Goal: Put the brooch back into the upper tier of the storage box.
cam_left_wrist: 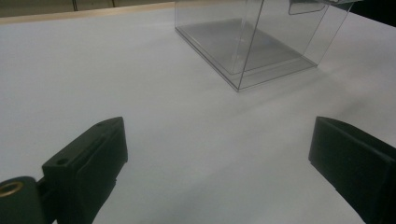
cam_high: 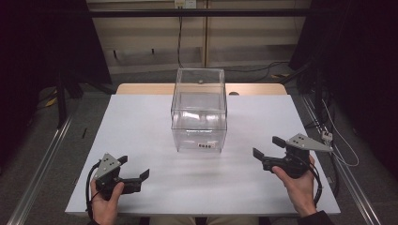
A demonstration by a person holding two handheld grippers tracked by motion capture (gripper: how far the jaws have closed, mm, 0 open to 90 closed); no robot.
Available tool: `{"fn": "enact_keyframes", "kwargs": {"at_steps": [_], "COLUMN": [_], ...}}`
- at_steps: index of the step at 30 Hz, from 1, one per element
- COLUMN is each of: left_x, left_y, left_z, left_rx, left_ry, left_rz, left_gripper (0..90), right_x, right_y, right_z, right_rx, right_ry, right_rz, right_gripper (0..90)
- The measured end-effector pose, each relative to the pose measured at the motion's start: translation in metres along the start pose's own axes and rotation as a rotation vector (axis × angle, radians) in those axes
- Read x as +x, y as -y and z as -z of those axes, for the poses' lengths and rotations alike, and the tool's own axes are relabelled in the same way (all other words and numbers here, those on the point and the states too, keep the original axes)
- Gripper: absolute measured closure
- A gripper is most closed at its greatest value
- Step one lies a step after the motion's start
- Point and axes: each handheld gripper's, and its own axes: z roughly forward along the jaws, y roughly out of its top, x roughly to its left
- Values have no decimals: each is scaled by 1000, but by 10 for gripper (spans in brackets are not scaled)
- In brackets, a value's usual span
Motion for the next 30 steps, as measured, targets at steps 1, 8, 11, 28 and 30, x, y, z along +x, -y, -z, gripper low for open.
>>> {"fn": "enact_keyframes", "kwargs": {"at_steps": [1,8,11,28,30], "left_x": [0,-1,0,0,0], "left_y": [0,0,0,0,0], "left_z": [0,0,0,1,0], "left_rx": [0,4,3,2,2], "left_ry": [0,-6,-7,-12,-13], "left_rz": [0,-5,-7,-9,-7], "left_gripper": [44,44,44,44,44], "right_x": [0,-3,-5,-17,-18], "right_y": [1,13,18,46,51], "right_z": [0,2,3,7,6], "right_rx": [3,37,44,84,95], "right_ry": [4,21,25,67,70], "right_rz": [1,-4,-10,-48,-61], "right_gripper": [133,133,133,134,134]}}
